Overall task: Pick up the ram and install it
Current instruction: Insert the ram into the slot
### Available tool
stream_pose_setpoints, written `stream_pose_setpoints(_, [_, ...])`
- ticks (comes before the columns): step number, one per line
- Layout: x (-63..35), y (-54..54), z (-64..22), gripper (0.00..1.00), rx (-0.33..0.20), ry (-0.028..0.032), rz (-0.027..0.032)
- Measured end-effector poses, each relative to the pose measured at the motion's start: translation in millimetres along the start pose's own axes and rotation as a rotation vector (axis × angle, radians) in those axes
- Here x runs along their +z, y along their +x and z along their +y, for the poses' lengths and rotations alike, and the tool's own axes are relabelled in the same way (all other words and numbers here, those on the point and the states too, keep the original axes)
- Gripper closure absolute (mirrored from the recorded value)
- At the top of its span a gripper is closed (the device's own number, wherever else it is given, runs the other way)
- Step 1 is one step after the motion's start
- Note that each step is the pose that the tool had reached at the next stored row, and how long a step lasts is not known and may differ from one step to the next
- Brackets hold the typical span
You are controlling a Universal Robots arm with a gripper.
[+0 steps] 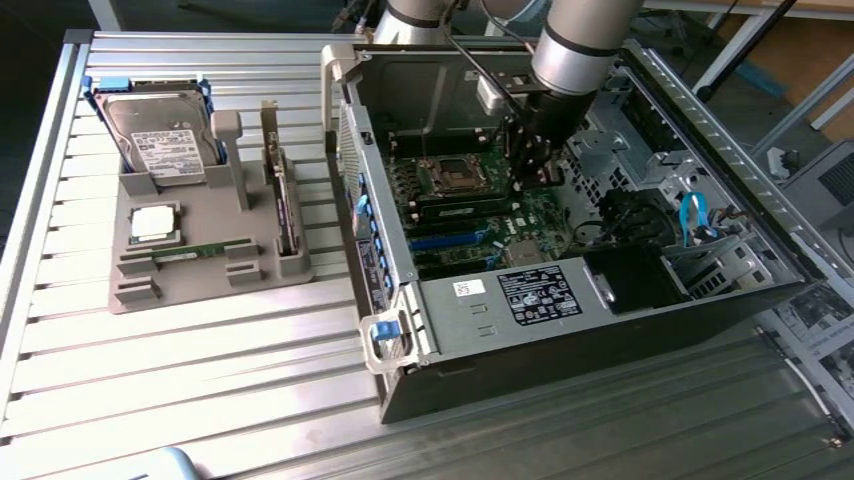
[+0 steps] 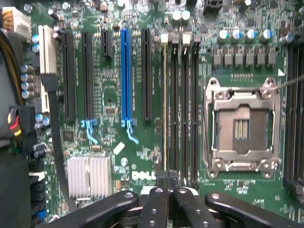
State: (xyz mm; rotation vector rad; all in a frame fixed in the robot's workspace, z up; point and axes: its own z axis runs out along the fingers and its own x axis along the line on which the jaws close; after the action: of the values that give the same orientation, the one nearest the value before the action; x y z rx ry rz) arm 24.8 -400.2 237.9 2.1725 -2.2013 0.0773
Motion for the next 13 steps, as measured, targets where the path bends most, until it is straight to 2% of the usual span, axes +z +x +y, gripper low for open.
stream_pose_setpoints(7, [-0.5,0.7,-22.5,0.89,0.0,-0.0062,0.0002])
stream_pose_setpoints(10, [-1.0,0.7,-27.8,0.89,-0.001,-0.0069,0.0])
stream_pose_setpoints(13, [-1.0,0.7,-28.4,0.89,-0.001,-0.007,0.0])
